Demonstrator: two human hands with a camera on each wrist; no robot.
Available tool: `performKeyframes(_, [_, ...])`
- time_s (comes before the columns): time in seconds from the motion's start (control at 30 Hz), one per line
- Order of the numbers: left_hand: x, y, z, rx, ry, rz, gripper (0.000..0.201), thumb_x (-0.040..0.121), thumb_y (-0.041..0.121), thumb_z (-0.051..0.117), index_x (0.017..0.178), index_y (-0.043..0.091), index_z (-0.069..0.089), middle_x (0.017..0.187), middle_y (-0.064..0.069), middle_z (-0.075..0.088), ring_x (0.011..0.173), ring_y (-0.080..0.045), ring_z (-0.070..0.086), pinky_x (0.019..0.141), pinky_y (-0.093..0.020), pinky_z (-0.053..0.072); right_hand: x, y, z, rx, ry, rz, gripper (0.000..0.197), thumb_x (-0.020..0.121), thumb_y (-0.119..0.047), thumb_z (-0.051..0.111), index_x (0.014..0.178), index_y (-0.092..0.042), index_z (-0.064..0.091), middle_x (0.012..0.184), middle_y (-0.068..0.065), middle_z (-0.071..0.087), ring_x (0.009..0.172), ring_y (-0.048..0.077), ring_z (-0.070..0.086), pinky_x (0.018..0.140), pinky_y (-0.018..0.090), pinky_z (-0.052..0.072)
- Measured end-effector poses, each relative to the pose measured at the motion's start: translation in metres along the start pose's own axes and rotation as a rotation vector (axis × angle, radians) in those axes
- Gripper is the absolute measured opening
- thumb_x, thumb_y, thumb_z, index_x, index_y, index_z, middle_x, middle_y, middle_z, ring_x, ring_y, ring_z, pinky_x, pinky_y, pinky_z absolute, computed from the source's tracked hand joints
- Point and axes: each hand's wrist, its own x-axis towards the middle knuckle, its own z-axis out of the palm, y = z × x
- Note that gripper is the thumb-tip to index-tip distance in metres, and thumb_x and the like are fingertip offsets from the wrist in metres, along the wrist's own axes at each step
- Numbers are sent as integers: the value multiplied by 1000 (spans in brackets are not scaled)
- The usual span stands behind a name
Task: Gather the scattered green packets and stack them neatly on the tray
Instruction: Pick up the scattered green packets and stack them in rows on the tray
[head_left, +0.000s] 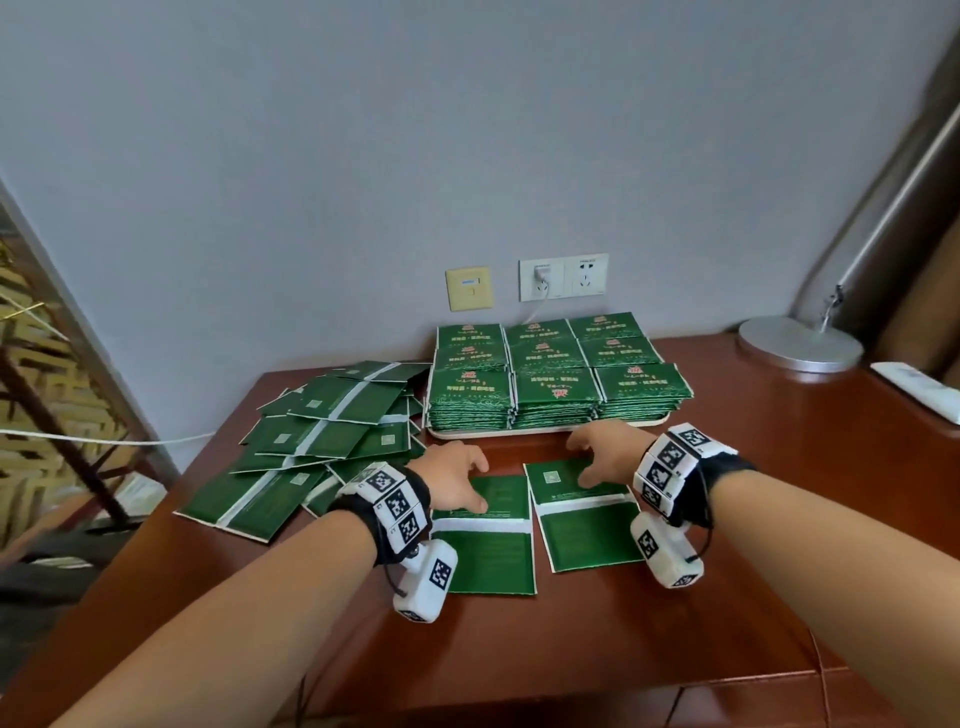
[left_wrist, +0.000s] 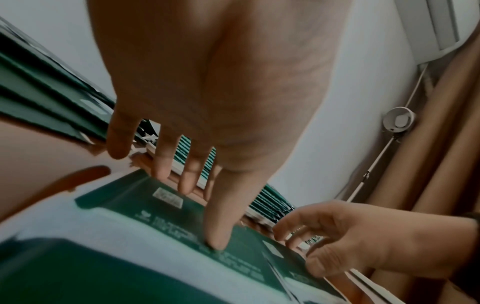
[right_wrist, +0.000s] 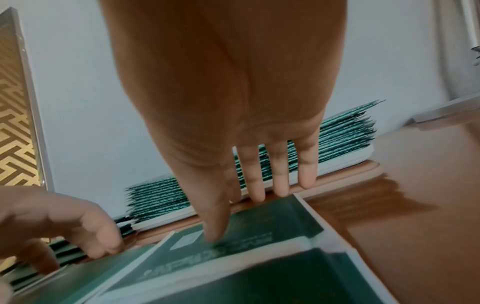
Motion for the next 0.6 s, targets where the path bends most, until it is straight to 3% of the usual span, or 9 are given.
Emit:
performKeyframes(0.27, [7,0,-1,46,1,-11,71,77,27,82,140,18,50,134,-3,53,119,-24,53,105,-39,44,6,2,1,-12,21,-17,70,77,-29,78,138,-11,49,133,6,56,118,23,55,92,28,44])
performKeyframes(0.43, [8,3,-1,34,71,-9,48,72,22,86,114,15,64,108,2,60,100,-19,59,96,-35,49,5,5,-3,-5,45,5,56,75,-23,80,126,-12,59,123,4,60,110,22,57,83,25,45])
performKeyframes(0.53, [6,6,-5,38,195,-28,29,77,19,80,100,21,63,100,9,60,98,-17,58,103,-48,44,0,6,-10,31,78,9,45,78,-18,78,119,-14,61,116,3,61,104,21,59,85,28,49])
performKeyframes(0.6, [3,7,-11,33,247,-26,20,81,17,74,92,26,59,98,9,60,99,-18,59,103,-50,43,-3,7,-17,77,100,5,36,79,-13,76,112,-14,62,110,3,63,98,20,60,85,29,52])
